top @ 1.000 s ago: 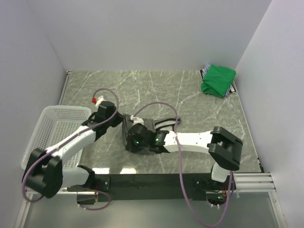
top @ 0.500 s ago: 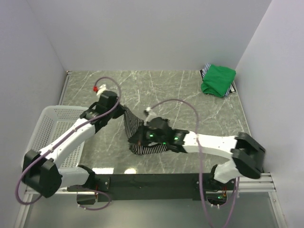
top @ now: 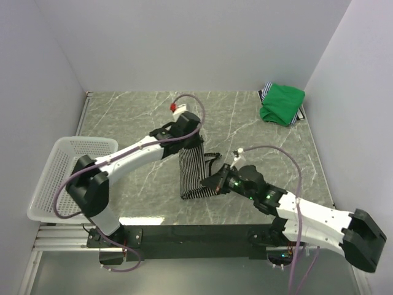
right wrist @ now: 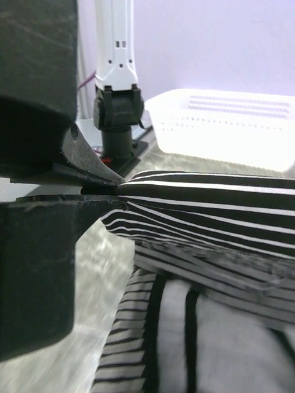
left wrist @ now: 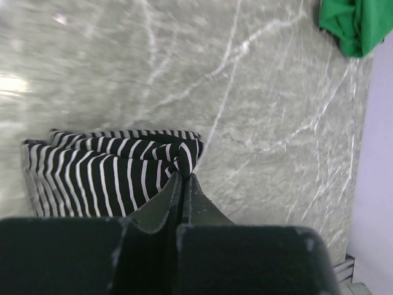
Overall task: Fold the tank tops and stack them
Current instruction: Fold the tank top
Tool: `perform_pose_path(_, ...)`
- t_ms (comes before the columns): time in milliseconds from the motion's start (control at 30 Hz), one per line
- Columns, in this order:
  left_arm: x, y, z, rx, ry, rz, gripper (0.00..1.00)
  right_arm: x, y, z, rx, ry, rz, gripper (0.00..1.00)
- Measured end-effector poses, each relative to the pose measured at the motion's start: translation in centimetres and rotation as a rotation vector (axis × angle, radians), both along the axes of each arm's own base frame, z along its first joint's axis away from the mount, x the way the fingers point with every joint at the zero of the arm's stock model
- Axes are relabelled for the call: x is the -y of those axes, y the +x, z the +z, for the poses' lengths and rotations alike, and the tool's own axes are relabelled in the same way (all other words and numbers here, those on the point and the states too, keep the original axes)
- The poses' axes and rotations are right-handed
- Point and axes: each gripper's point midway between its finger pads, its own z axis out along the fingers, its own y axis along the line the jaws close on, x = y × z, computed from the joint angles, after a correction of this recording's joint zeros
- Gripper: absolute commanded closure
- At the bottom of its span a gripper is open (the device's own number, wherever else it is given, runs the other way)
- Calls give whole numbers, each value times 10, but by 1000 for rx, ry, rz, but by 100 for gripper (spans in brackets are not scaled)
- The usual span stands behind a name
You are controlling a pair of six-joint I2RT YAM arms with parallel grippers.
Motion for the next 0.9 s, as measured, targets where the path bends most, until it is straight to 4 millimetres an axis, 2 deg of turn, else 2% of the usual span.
perform_pose_path(200,46,-3,-19,-28,11,-61,99,39,-3,-19,-38,-25,-112,97)
perform_pose_path(300,64,-2,-28,-39,11,-82,99,56,-2,-28,-55,-60,-170,89)
perform_pose_path(367,74,-1,-38,-54,10,-91,99,67,-3,-35,-67,-91,-206,79)
perform_pose_path(400,78,-1,-43,-62,10,-96,97,72,-3,-38,-72,-107,-223,75)
perform_pose_path(433,83,0,-48,-69,10,-103,94,76,-3,-41,-76,-123,-235,65)
perform_pose_path(467,87,2,-54,-72,10,-106,83,80,-4,-45,-86,-141,-244,60)
perform_pose_path(533,93,8,-63,-69,4,-111,71,87,-7,-54,-103,-183,-252,50)
perform_pose_path(600,98,11,-67,-61,-9,-121,59,94,-10,-62,-121,-229,-264,46)
perform_pose_path(700,103,19,-59,-26,-37,-137,52,106,-13,-70,-140,-295,-288,42)
perform_pose_path(767,107,23,-49,9,-56,-145,51,113,-12,-67,-133,-321,-309,42)
perform_pose_path(833,105,24,-37,37,-66,-149,52,117,-10,-60,-118,-337,-324,42)
perform_pose_path(900,96,22,-19,66,-79,-144,58,118,-5,-46,-89,-341,-334,42)
